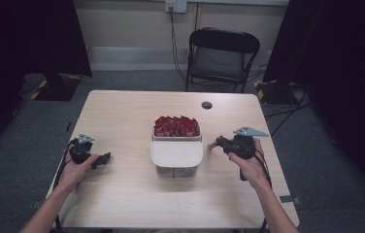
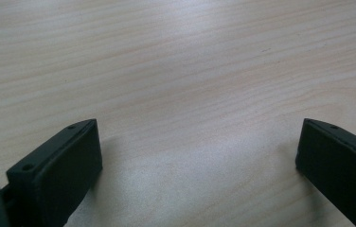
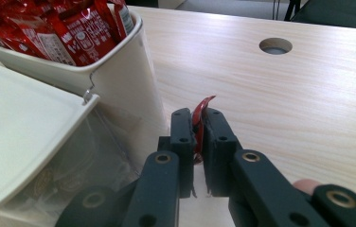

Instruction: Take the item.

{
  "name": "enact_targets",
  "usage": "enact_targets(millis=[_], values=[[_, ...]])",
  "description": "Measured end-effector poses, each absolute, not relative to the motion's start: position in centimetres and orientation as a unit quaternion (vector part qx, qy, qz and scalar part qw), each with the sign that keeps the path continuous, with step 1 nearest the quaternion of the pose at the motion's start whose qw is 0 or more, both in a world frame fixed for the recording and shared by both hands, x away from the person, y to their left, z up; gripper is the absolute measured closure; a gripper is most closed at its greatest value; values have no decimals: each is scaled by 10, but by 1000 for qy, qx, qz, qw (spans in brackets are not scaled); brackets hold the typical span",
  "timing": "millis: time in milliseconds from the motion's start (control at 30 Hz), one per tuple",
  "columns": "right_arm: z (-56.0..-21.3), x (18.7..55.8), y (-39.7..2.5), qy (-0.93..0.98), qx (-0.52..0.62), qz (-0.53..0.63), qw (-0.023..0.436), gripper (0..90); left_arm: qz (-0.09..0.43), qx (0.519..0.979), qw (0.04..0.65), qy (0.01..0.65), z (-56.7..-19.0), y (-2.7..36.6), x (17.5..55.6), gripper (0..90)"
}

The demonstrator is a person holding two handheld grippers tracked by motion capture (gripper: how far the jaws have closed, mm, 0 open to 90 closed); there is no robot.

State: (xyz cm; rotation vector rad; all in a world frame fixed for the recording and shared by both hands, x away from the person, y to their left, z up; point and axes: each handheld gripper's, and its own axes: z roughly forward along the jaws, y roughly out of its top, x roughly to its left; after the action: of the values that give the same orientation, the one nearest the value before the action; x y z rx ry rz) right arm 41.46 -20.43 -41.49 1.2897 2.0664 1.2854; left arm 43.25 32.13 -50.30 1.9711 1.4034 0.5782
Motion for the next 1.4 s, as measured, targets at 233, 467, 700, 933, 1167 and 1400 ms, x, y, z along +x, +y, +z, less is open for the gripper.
enact_targets(millis=[233,467,700,933,1167,1400], values=[[-418,410,-211,738,462,455,186,843,220,750,321,534,-503,321,433,7],[-424,409,-217,738,468,448,188,841,220,751,321,534,-503,321,433,7],[-430,408,-219,739,469,447,184,842,220,750,321,534,-503,321,433,7],[-437,411,-219,741,475,439,179,841,220,752,320,533,-503,322,433,7],[-443,414,-218,739,483,438,170,840,220,751,320,533,-503,322,432,6],[-449,417,-212,742,485,434,159,838,220,750,321,534,-503,321,433,7]])
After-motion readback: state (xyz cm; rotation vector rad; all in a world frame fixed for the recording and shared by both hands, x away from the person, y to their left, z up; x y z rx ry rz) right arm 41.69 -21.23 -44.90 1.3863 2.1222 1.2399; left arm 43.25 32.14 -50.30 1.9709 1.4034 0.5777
